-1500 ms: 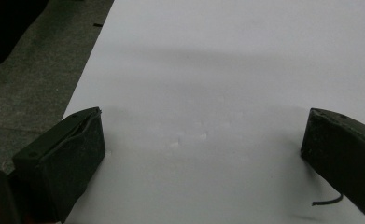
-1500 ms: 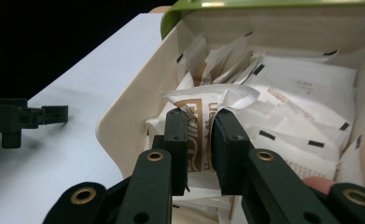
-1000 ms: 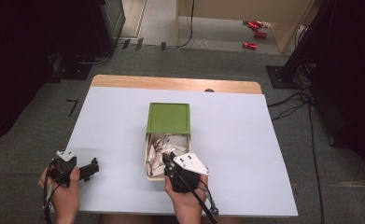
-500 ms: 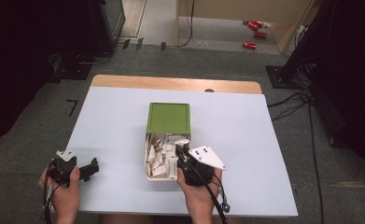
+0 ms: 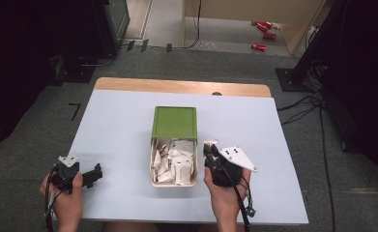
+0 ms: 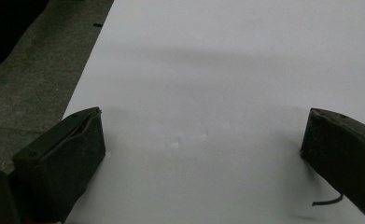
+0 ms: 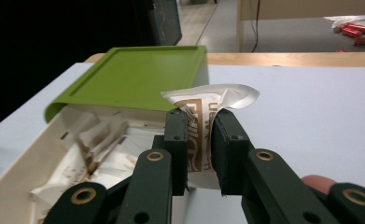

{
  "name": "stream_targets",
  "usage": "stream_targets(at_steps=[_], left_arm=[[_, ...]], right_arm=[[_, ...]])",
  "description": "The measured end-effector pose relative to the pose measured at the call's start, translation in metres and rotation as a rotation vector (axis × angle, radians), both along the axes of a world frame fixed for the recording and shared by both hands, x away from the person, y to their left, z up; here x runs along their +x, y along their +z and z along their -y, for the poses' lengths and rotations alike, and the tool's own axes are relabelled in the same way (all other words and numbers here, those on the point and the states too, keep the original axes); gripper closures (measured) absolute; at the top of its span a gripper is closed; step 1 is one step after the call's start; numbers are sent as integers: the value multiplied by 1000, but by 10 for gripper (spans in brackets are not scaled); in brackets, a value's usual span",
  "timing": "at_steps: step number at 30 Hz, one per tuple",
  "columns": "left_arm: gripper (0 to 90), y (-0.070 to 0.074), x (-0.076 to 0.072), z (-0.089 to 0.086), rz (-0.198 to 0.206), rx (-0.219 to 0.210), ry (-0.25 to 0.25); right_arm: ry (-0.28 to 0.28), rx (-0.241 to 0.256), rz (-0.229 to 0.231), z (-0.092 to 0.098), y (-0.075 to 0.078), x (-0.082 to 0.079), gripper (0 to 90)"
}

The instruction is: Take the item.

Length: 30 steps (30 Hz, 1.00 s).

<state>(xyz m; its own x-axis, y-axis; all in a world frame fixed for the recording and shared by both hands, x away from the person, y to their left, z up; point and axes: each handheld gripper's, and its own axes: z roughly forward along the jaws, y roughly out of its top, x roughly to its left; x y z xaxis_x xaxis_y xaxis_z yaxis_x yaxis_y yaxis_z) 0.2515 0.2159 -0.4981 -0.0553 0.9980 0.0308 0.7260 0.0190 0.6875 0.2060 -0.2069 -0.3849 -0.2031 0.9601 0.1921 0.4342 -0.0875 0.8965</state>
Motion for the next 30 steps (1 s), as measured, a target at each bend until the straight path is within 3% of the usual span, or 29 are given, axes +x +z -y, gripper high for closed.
stream_targets(at_steps=[18, 30], left_arm=[[0, 0, 0, 0, 1, -1, 1], [0, 0, 0, 0, 1, -1, 1]], right_arm=[[-68, -33, -71, 34, -44, 13, 781], [-88, -54, -157, 43, -82, 22, 779]])
